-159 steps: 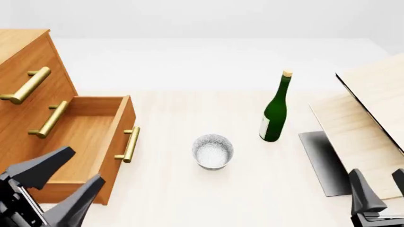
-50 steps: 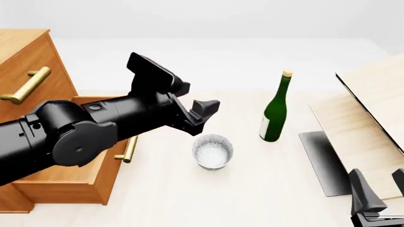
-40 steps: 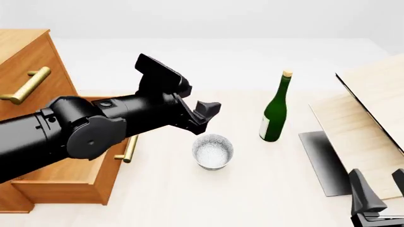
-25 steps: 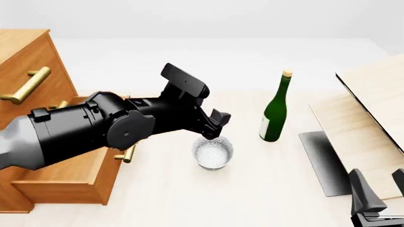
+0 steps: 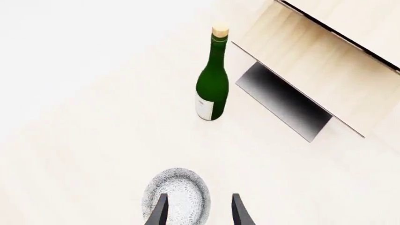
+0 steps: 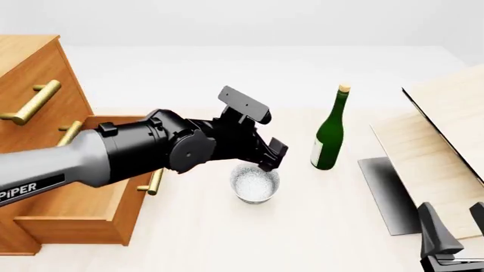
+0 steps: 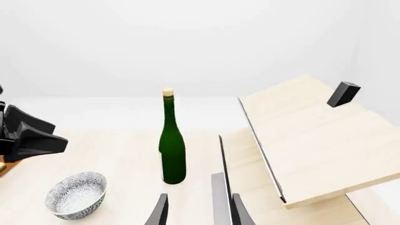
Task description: Put the bowl in the bottom drawer of the cabinet.
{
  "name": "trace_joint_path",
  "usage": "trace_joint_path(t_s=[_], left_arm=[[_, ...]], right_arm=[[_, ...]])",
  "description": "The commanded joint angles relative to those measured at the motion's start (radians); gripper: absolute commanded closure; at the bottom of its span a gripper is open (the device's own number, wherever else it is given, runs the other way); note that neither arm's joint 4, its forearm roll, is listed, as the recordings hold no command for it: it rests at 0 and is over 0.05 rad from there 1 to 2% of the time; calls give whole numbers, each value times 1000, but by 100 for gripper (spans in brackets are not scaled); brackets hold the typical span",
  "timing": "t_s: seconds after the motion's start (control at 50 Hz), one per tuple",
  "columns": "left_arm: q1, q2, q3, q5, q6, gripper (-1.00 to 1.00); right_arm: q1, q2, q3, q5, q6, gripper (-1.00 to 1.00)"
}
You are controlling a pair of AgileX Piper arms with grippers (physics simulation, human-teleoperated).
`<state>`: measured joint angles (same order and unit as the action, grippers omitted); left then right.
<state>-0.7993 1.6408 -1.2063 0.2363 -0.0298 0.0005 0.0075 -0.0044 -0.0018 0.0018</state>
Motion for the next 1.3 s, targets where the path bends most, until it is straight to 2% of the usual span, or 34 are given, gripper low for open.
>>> trace_joint_path(t_s=[0.02, 0.58, 0.96, 1.3], left_arm=[[-11, 60, -35, -1, -11, -100], [-21, 180, -82, -33, -50, -100], [-7, 258, -127, 3, -68, -100], [-11, 294, -121, -15, -99, -100]], right_arm=[[0, 0, 0, 0, 0, -100], [0, 0, 0, 0, 0, -100], [0, 0, 0, 0, 0, -100], [0, 0, 0, 0, 0, -100]])
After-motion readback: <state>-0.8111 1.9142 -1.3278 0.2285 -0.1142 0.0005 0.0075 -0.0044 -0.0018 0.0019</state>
